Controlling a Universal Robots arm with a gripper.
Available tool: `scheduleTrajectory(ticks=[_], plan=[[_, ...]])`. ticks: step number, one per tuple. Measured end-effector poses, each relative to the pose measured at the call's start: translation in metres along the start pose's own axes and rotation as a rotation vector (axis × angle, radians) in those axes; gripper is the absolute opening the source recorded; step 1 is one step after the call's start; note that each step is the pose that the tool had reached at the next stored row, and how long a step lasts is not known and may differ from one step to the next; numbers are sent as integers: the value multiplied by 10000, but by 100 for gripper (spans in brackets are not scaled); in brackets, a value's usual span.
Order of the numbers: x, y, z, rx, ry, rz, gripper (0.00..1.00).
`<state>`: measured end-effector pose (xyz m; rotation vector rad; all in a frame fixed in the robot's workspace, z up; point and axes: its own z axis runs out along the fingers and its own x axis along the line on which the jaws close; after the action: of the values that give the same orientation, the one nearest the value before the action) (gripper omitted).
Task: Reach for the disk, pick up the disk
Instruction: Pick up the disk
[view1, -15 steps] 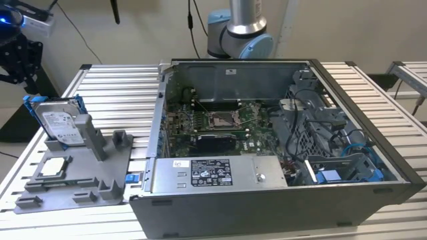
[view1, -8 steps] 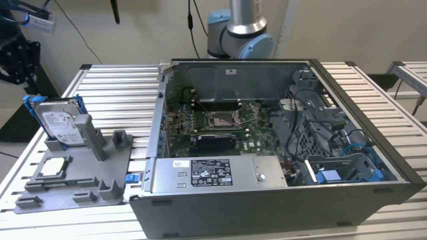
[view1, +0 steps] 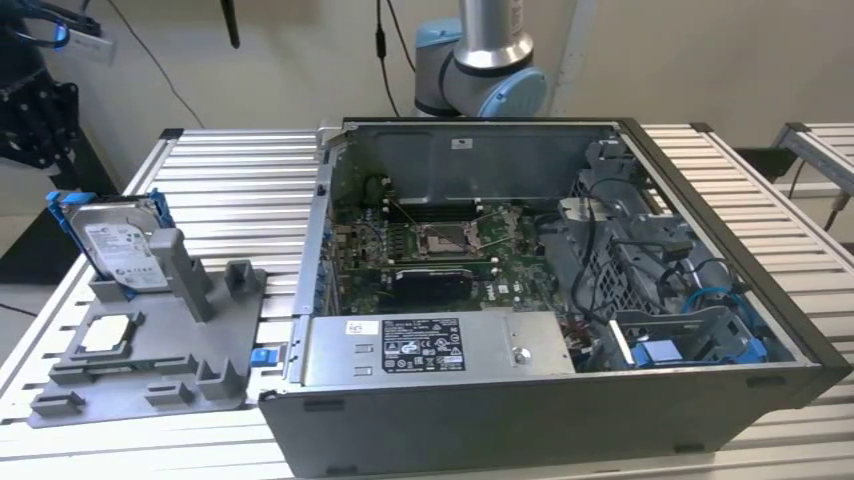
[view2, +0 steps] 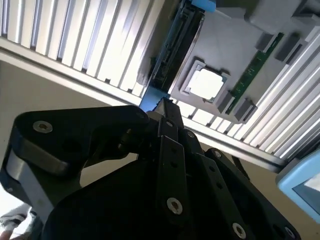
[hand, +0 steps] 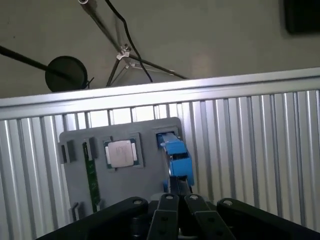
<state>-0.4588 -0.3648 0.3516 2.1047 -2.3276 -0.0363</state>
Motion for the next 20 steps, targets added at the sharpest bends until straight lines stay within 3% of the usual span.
scheduleTrajectory(ticks=[4,10,11,16,20], plan=[[-1,-15,3,-5,2,-386,0],[-2,-16,3,-6,4,-408,0],[-2,-16,3,-6,4,-408,100],[-3,-17,13,-5,-3,-456,100],[-5,-17,67,29,-6,-726,100]])
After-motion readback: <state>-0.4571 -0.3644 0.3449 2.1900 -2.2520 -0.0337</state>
